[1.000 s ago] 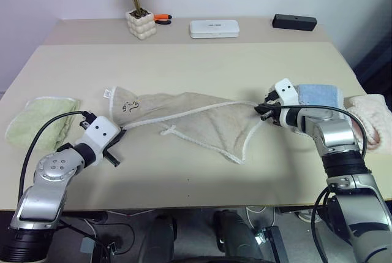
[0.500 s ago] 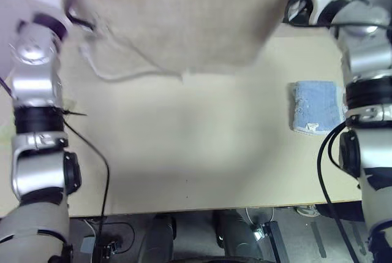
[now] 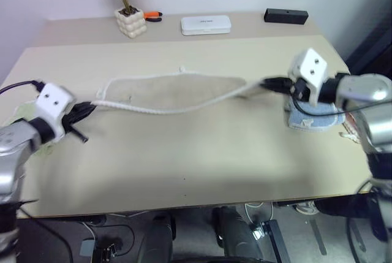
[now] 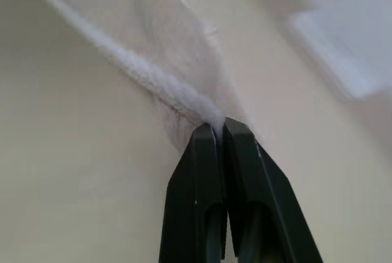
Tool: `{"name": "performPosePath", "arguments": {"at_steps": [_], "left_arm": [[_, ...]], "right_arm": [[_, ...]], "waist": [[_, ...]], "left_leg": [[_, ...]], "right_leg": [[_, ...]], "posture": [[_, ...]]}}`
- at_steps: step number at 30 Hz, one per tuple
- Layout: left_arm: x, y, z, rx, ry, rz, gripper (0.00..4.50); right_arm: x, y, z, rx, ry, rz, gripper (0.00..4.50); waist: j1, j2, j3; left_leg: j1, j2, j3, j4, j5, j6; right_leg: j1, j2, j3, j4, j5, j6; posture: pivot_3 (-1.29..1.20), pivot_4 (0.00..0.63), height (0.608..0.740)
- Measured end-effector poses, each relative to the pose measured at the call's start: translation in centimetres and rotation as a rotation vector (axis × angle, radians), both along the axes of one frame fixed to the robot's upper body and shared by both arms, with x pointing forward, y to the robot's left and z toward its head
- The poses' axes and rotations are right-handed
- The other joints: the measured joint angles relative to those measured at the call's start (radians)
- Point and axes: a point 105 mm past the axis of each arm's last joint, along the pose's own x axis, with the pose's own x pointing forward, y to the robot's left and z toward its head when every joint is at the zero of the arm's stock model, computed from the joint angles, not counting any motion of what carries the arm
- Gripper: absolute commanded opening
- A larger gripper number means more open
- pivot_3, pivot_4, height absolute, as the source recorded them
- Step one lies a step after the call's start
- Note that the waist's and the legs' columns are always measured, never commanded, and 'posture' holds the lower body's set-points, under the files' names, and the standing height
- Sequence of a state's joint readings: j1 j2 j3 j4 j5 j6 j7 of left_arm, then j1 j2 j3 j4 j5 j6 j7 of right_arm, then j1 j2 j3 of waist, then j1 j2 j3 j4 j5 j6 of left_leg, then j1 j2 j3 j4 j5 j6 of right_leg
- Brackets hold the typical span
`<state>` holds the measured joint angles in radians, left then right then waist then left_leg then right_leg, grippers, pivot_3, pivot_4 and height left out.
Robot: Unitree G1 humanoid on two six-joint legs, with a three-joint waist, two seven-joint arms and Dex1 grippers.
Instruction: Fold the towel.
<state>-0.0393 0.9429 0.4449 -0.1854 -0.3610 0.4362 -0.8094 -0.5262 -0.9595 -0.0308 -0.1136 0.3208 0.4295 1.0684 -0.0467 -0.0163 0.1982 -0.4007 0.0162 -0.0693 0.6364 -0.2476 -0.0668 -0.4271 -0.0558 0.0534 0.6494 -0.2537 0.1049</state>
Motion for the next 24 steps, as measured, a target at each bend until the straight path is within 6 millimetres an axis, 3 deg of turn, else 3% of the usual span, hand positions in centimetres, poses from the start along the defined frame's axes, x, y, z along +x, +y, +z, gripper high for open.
{"name": "performPosePath", "arguments": {"at_steps": [2,4,7,12,20,24], "left_arm": [[-2.2,0.1,0.3,0.001,0.051,-0.024,0.00],[-3.8,-0.3,-1.0,-0.014,0.150,-0.060,0.00],[-4.6,-0.9,-2.1,-0.024,0.215,-0.095,0.00],[-2.3,-1.4,-1.9,0.000,0.171,-0.094,0.00],[5.0,-1.9,-4.0,-0.026,0.093,-0.028,0.00],[6.9,-1.3,-5.3,-0.016,0.110,-0.005,0.00]], "right_arm": [[-2.1,-0.5,-0.4,-0.010,0.087,0.032,0.04],[-3.7,-0.6,-1.1,-0.018,0.165,0.067,0.04],[-3.9,-0.5,-1.5,-0.006,0.186,0.074,0.04],[-0.6,-0.4,-1.6,-0.003,0.077,-0.014,0.04],[5.7,0.1,-5.8,-0.005,0.048,-0.146,0.04],[7.4,-0.6,-7.1,-0.018,0.052,-0.197,0.04]], "waist": [[0.005,0.000,0.000],[0.006,0.000,-0.001],[0.004,-0.001,-0.001],[0.003,-0.001,-0.001],[0.002,-0.001,-0.001],[0.002,-0.001,-0.001]], "left_leg": [[0.006,0.000,0.002,-0.002,0.000,0.000],[0.013,0.000,0.003,-0.004,0.000,0.000],[0.013,0.000,0.003,-0.003,0.000,0.000],[0.011,0.000,0.003,-0.003,0.000,0.000],[0.009,0.000,0.003,-0.004,0.000,0.000],[0.008,0.000,0.003,-0.005,0.000,0.000]], "right_leg": [[0.006,-0.001,0.001,-0.002,-0.002,-0.003],[0.012,-0.001,0.001,-0.004,-0.004,-0.004],[0.012,-0.001,0.001,-0.004,-0.004,-0.005],[0.010,0.000,0.001,-0.004,-0.003,-0.003],[0.007,0.000,0.001,-0.001,-0.001,0.000],[0.004,0.000,0.001,0.000,-0.001,0.000]], "posture": [[0.00,0.150,0.737],[0.00,0.150,0.737],[0.00,0.150,0.737],[0.00,0.150,0.737],[0.00,0.150,0.737],[0.00,0.150,0.737]]}}
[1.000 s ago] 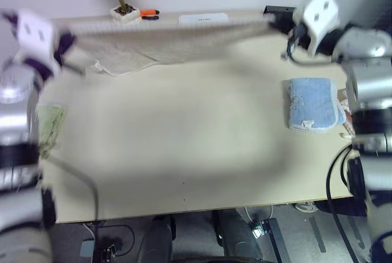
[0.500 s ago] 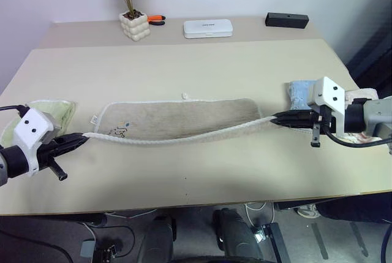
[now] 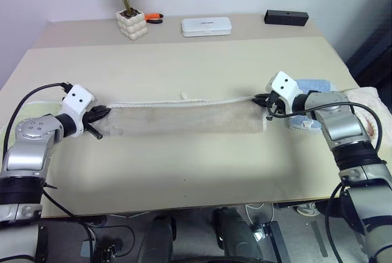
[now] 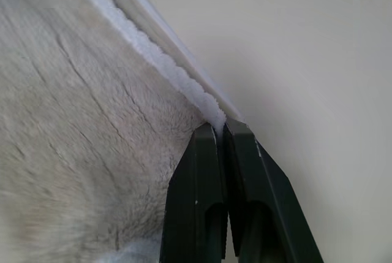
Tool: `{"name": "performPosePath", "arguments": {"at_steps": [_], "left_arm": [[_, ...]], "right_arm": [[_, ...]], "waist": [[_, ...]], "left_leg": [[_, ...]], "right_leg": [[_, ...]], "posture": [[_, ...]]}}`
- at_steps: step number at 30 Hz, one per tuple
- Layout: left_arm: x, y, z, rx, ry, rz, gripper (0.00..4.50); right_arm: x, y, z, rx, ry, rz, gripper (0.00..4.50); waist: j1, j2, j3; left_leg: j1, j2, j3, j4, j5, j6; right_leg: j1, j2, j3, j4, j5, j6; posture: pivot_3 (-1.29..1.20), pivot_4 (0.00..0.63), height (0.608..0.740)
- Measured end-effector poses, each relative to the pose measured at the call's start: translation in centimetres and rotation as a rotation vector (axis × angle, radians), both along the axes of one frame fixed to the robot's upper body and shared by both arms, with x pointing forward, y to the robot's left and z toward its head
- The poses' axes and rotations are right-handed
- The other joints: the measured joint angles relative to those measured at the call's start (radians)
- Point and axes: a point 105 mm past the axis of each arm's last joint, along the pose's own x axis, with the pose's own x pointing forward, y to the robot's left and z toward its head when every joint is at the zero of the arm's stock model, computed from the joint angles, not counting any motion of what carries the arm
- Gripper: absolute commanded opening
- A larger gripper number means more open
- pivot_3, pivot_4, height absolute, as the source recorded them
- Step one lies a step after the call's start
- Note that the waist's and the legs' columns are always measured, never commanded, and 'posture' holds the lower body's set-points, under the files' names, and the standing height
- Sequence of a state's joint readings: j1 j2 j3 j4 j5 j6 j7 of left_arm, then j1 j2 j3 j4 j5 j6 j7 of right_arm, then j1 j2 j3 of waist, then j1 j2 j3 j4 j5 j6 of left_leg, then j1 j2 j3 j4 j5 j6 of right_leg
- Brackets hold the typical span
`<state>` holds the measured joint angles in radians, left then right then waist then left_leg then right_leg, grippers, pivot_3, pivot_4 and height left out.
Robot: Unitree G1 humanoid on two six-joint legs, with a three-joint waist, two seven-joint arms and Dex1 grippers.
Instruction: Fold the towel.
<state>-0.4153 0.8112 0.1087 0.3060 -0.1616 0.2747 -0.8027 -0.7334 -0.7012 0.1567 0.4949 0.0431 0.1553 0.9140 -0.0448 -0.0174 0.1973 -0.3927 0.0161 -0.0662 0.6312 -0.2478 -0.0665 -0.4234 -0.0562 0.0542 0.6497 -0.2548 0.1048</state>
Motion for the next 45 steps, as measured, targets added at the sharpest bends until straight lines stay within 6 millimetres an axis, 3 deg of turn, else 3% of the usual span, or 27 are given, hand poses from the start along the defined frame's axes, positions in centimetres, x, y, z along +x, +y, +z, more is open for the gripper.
{"name": "performPosePath", "arguments": {"at_steps": [4,10,12,15,18,23,27,31,34,37,40,42,45], "left_arm": [[1.5,0.0,-0.7,-0.012,-0.001,0.008,0.00],[1.8,0.1,-1.9,-0.014,0.016,0.011,0.00],[1.8,0.1,-1.9,-0.028,0.020,0.012,0.00],[1.7,0.3,-1.9,-0.046,0.025,0.029,0.96],[1.6,1.0,-1.5,-0.067,-0.013,0.082,2.31],[0.0,2.4,0.8,-0.217,-0.114,0.192,2.31],[-1.2,2.0,1.4,-0.348,-0.152,0.238,2.31],[-2.0,-2.0,2.4,-0.414,-0.204,0.142,2.31],[-3.4,-8.2,2.5,-0.368,-0.188,-0.087,2.38],[-5.1,-12.7,1.2,-0.335,-0.127,-0.269,2.38],[-7.0,-17.5,0.2,-0.378,-0.076,-0.456,2.38],[-7.8,-19.1,0.0,-0.392,-0.058,-0.522,2.38],[-8.2,-20.0,-0.2,-0.400,-0.048,-0.552,2.38]], "right_arm": [[1.0,-0.1,0.0,-0.006,-0.020,-0.004,0.04],[1.3,-0.1,-1.0,-0.002,-0.004,-0.006,0.04],[1.3,-0.2,-1.0,-0.007,-0.002,0.000,0.60],[1.2,-0.2,-0.9,-0.003,0.001,0.008,1.84],[1.0,-0.7,-0.1,-0.009,-0.044,-0.012,3.24],[-1.4,-3.6,2.5,0.034,-0.111,-0.114,3.24],[-4.3,-3.2,1.7,0.163,-0.025,-0.151,3.24],[-7.0,-0.7,0.6,0.491,0.123,-0.212,3.24],[-8.7,0.5,-0.2,0.673,0.251,-0.269,4.47],[-10.1,1.0,-1.4,0.768,0.343,-0.341,4.47],[-11.1,1.3,-4.6,0.859,0.479,-0.508,4.47],[-11.3,1.7,-4.7,0.904,0.492,-0.552,4.47],[-11.1,2.2,-4.6,0.966,0.512,-0.605,4.47]], "waist": [[0.000,0.000,0.000],[0.000,0.000,0.000],[0.000,0.000,0.000],[-0.001,0.000,0.000],[0.000,0.000,0.000],[0.006,0.000,0.000],[0.005,-0.001,-0.001],[0.004,-0.001,-0.001],[0.010,-0.001,-0.001],[0.011,-0.001,-0.002],[0.010,-0.001,-0.002],[0.003,0.000,-0.003],[0.001,0.000,-0.004]], "left_leg": [[0.000,0.000,0.000,0.000,0.000,0.000],[0.000,0.000,0.000,0.000,0.000,0.000],[0.000,0.000,0.000,0.000,0.000,0.000],[0.000,0.000,0.000,0.000,0.000,0.000],[0.000,0.000,0.000,0.000,0.000,0.000],[-0.001,0.000,-0.001,0.001,0.000,0.000],[0.001,0.000,-0.001,0.002,0.000,0.000],[0.001,0.000,-0.003,0.003,0.000,0.000],[0.002,0.000,-0.002,0.003,0.000,0.000],[0.002,0.000,-0.002,0.002,0.000,0.000],[0.002,0.000,-0.002,0.002,0.000,0.000],[0.003,0.000,-0.002,0.002,0.000,0.000],[0.003,0.001,-0.003,0.002,0.000,0.000]], "right_leg": [[0.000,0.000,0.000,0.000,0.000,0.000],[0.000,0.000,0.000,0.001,0.000,0.000],[0.000,0.000,0.000,0.001,0.000,0.000],[0.000,0.000,0.000,0.001,0.000,0.000],[0.000,0.000,0.000,0.001,0.000,0.000],[0.000,-0.001,0.000,0.001,0.000,0.000],[0.002,0.000,0.000,0.003,0.000,0.000],[0.004,0.000,0.000,0.002,0.000,0.000],[0.005,0.000,0.000,0.002,0.000,0.000],[0.005,0.000,0.000,0.001,0.000,0.000],[0.005,0.000,0.000,0.001,0.000,0.000],[0.006,0.001,0.000,0.001,0.000,0.000],[0.006,0.003,0.000,0.001,0.000,0.000]], "posture": [[0.00,0.150,0.737],[0.00,0.150,0.737],[0.00,0.150,0.737],[0.00,0.150,0.737],[0.00,0.150,0.737],[0.00,0.150,0.737],[0.00,0.150,0.737],[0.00,0.150,0.737],[0.00,0.150,0.737],[0.00,0.150,0.737],[0.00,0.150,0.737],[0.00,0.150,0.737],[0.00,0.150,0.737]]}}
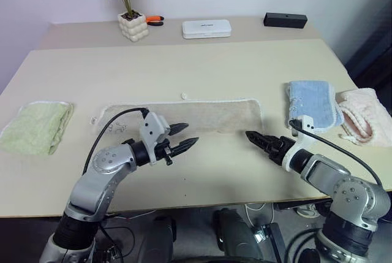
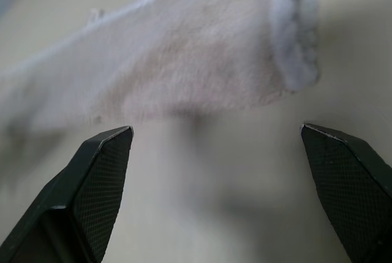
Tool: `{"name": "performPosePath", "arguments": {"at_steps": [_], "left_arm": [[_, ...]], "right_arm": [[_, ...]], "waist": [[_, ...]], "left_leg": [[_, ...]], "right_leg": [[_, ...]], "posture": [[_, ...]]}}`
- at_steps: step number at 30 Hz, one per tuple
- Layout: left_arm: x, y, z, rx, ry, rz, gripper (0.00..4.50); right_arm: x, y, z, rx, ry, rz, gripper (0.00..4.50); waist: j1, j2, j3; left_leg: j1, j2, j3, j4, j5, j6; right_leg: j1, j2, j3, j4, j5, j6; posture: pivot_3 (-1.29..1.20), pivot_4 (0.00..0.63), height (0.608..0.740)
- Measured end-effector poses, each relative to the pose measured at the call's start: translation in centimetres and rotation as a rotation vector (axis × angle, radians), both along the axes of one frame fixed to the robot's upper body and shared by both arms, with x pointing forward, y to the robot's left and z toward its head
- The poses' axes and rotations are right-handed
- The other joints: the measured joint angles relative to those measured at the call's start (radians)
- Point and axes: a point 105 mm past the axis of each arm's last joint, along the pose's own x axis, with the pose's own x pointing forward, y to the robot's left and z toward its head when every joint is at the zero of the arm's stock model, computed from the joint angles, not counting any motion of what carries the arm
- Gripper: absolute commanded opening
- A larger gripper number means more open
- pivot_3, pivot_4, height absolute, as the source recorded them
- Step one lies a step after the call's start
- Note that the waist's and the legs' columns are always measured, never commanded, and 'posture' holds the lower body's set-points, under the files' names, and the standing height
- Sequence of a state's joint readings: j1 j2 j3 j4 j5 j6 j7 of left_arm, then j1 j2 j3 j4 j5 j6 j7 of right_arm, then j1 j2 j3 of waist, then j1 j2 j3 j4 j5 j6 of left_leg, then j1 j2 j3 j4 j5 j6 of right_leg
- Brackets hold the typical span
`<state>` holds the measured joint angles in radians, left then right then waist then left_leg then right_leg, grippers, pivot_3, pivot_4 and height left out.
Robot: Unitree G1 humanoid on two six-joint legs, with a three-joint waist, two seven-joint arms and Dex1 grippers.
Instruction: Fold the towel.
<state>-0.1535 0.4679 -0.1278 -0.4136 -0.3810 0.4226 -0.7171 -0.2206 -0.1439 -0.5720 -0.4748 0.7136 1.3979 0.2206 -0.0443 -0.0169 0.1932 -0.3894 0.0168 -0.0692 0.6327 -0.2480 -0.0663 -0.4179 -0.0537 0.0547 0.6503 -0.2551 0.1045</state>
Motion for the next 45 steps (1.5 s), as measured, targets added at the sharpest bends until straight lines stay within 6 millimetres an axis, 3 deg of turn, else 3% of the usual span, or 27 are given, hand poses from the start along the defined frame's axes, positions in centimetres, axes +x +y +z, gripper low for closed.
{"name": "performPosePath", "arguments": {"at_steps": [3,8,17,25,30,34,37,41,45], "left_arm": [[-0.2,-0.4,-0.2,-0.003,0.006,-0.012,2.38],[-0.1,-0.6,0.0,-0.016,0.003,-0.014,2.38],[-0.1,-0.4,-0.2,-0.009,0.003,0.000,2.38],[-0.3,-0.2,-0.8,-0.001,0.009,0.021,2.38],[-0.3,-0.2,-0.7,-0.001,0.008,0.019,2.38],[-0.2,-0.4,-0.5,-0.003,0.000,0.012,2.38],[-0.2,-0.7,-0.3,-0.007,-0.007,-0.004,2.38],[-0.3,-1.0,-0.3,-0.004,-0.008,-0.010,2.38],[-0.3,-1.1,-0.7,0.000,0.001,0.003,2.38]], "right_arm": [[0.6,0.2,0.1,0.042,0.019,-0.058,4.47],[3.5,0.4,0.7,0.150,0.037,-0.150,4.47],[4.8,-0.4,-0.2,0.145,0.092,-0.212,0.08],[4.6,-3.8,3.2,0.010,-0.047,-0.228,0.03],[3.9,-6.5,5.7,-0.226,-0.119,-0.170,0.03],[4.1,-4.0,7.5,-0.444,-0.213,0.013,0.03],[4.4,1.9,7.9,-0.563,-0.309,0.266,0.03],[4.2,6.8,5.3,-0.645,-0.334,0.468,0.03],[4.5,9.1,2.4,-0.692,-0.320,0.541,0.03]], "waist": [[-0.001,0.000,-0.001],[0.000,0.000,-0.001],[-0.001,0.001,-0.001],[0.004,0.002,-0.001],[0.000,0.002,0.000],[-0.005,0.003,0.000],[-0.013,0.003,0.000],[0.002,0.002,0.000],[0.006,0.002,0.000]], "left_leg": [[0.000,0.000,0.000,0.000,0.000,0.000],[0.001,0.000,0.000,0.000,0.000,0.000],[0.000,0.000,0.000,-0.001,0.000,0.000],[-0.001,0.000,0.000,0.000,0.000,0.000],[-0.001,0.000,0.000,-0.001,0.000,0.000],[0.000,0.001,0.000,-0.002,0.000,0.001],[-0.001,0.002,-0.001,-0.002,0.000,0.001],[-0.002,0.002,-0.001,-0.001,0.000,0.001],[-0.003,0.001,0.000,0.000,0.000,0.001]], "right_leg": [[0.000,0.000,0.000,0.000,0.000,0.000],[0.001,0.001,0.000,-0.001,0.000,0.000],[0.001,0.001,0.000,-0.002,0.000,0.000],[0.000,0.001,0.000,-0.003,0.000,0.000],[0.000,0.001,0.000,-0.004,0.000,0.000],[0.000,0.003,0.001,-0.004,0.000,0.000],[-0.001,0.004,0.001,-0.004,0.000,-0.001],[-0.001,0.003,0.001,-0.006,-0.001,0.000],[-0.001,0.002,0.001,-0.006,0.000,0.000]], "posture": [[0.00,0.150,0.737],[0.00,0.150,0.737],[0.00,0.150,0.737],[0.00,0.150,0.737],[0.00,0.150,0.737],[0.00,0.150,0.737],[0.00,0.150,0.737],[0.00,0.150,0.737],[0.00,0.150,0.737]]}}
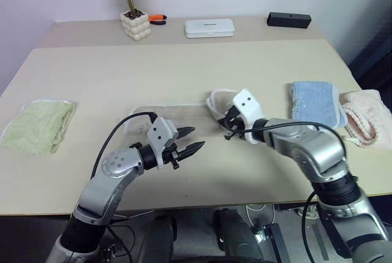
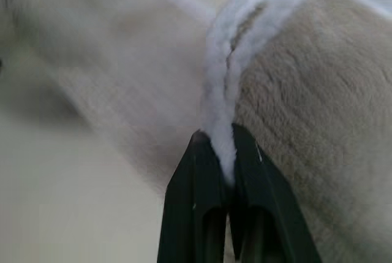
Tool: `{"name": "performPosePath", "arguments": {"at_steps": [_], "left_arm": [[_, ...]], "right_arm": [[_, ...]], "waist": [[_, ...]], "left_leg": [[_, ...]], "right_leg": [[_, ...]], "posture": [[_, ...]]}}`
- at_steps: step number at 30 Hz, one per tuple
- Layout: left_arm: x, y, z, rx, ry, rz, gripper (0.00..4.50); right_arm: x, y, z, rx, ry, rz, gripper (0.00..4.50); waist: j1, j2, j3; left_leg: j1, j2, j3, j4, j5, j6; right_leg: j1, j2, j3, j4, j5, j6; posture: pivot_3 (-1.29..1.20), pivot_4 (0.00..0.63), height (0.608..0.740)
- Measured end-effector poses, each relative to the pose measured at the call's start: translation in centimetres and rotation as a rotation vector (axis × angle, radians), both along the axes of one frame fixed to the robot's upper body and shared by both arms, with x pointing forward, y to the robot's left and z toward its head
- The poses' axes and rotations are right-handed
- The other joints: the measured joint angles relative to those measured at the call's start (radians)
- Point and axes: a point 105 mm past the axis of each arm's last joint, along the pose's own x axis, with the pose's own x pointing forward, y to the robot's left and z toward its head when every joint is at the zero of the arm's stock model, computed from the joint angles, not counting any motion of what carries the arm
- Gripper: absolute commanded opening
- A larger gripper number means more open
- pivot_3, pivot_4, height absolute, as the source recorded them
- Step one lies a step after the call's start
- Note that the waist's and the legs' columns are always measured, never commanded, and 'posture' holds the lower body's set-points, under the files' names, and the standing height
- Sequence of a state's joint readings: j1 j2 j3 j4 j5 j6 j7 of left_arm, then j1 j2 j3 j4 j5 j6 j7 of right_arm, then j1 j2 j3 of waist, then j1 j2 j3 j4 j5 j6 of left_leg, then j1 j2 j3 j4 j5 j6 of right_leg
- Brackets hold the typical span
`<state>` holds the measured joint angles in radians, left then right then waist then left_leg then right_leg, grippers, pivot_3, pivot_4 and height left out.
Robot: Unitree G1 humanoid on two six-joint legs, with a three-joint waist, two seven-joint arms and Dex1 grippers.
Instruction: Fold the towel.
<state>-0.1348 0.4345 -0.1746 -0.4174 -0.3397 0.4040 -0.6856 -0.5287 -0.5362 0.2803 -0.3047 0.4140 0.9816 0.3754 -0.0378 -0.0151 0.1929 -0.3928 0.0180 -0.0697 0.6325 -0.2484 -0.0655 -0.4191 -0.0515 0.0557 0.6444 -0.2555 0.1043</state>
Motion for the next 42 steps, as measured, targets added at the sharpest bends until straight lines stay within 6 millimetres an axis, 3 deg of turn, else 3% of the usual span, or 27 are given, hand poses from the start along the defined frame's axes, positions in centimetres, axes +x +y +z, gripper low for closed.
{"name": "performPosePath", "arguments": {"at_steps": [5,9,14,17,18,22,25,26,30,35,39,41,42], "left_arm": [[-0.3,-0.2,0.1,-0.007,-0.006,0.007,2.38],[-0.4,-0.2,-0.1,-0.007,-0.002,0.012,2.38],[-0.4,-0.1,-0.1,-0.003,-0.003,0.017,2.38],[-0.3,0.4,-0.1,-0.010,0.004,0.039,2.38],[-0.2,0.8,-0.1,-0.023,0.014,0.057,2.38],[0.1,2.3,0.5,-0.069,0.031,0.126,2.38],[0.1,3.4,0.3,-0.092,0.054,0.186,2.38],[0.1,3.6,0.1,-0.096,0.064,0.200,2.38],[0.1,3.9,-0.2,-0.141,0.096,0.245,2.38],[0.3,5.4,-1.0,-0.199,0.137,0.376,2.38],[0.0,7.1,-2.1,-0.202,0.175,0.488,2.38],[0.0,7.9,-2.2,-0.218,0.191,0.548,2.38],[-0.2,8.6,-2.2,-0.269,0.219,0.605,2.90]], "right_arm": [[0.2,1.6,-0.3,-0.015,-0.024,0.048,0.03],[0.1,1.9,-0.3,-0.011,-0.019,0.073,1.38],[-0.9,1.4,0.8,0.017,-0.049,0.136,3.85],[-1.4,0.3,2.8,0.048,-0.108,0.165,3.85],[-1.5,-0.2,3.4,0.071,-0.121,0.166,3.59],[-0.3,-2.3,5.2,0.143,-0.158,0.086,1.83],[2.0,-4.1,4.5,0.125,-0.172,-0.025,0.31],[2.5,-4.3,4.0,0.116,-0.170,-0.044,0.11],[3.9,-2.7,1.1,0.086,-0.146,-0.016,0.11],[3.8,-0.1,-2.6,0.040,-0.106,0.086,0.11],[3.8,-0.1,-2.9,-0.010,-0.160,0.124,0.11],[3.9,-0.2,-2.6,0.007,-0.164,0.123,0.60],[3.9,-0.5,-2.1,0.027,-0.165,0.130,0.94]], "waist": [[-0.004,0.000,0.000],[-0.004,0.000,0.000],[0.000,0.000,0.000],[-0.001,0.000,0.000],[-0.002,0.000,0.000],[-0.006,0.000,0.000],[-0.006,0.000,0.000],[-0.005,0.000,0.000],[-0.006,0.000,0.000],[-0.006,0.000,0.000],[-0.006,-0.001,-0.001],[-0.006,-0.001,-0.001],[-0.006,-0.001,-0.001]], "left_leg": [[0.001,0.000,0.000,-0.001,0.000,0.000],[0.001,0.000,0.000,-0.001,0.000,0.000],[0.000,0.000,0.000,0.000,0.000,0.000],[0.000,0.000,0.000,0.000,0.000,0.000],[0.001,0.000,0.000,-0.001,0.000,0.000],[0.001,0.000,0.000,-0.001,0.000,0.000],[0.001,0.000,0.000,-0.001,0.000,0.000],[0.001,0.000,0.000,-0.001,0.000,0.000],[0.001,0.000,0.000,-0.001,0.000,0.000],[0.001,0.000,0.000,-0.001,0.000,0.000],[0.003,0.000,0.000,-0.001,0.000,0.000],[0.003,0.000,0.000,-0.001,0.000,0.000],[0.002,0.000,0.000,-0.001,0.000,0.000]], "right_leg": [[0.000,0.000,0.000,0.001,0.000,0.000],[0.000,0.000,0.000,0.001,0.000,0.000],[0.000,0.000,0.000,0.000,0.000,0.000],[0.000,0.000,0.000,0.000,0.000,0.000],[0.000,0.000,0.000,0.001,0.000,0.000],[0.000,0.001,0.000,0.001,0.000,0.000],[0.000,0.001,0.000,0.001,0.000,0.000],[0.000,0.001,0.000,0.001,0.000,0.000],[0.000,0.001,0.000,0.001,0.000,0.000],[0.000,0.000,0.000,0.001,0.000,0.000],[0.001,0.001,0.000,0.001,0.000,0.000],[0.001,0.000,0.000,0.001,0.000,0.000],[0.001,0.000,0.000,0.001,0.000,0.000]], "posture": [[0.00,0.150,0.737],[0.00,0.150,0.737],[0.00,0.150,0.737],[0.00,0.150,0.737],[0.00,0.150,0.737],[0.00,0.150,0.737],[0.00,0.150,0.737],[0.00,0.150,0.737],[0.00,0.150,0.737],[0.00,0.150,0.737],[0.00,0.150,0.737],[0.00,0.150,0.737],[0.00,0.150,0.737]]}}
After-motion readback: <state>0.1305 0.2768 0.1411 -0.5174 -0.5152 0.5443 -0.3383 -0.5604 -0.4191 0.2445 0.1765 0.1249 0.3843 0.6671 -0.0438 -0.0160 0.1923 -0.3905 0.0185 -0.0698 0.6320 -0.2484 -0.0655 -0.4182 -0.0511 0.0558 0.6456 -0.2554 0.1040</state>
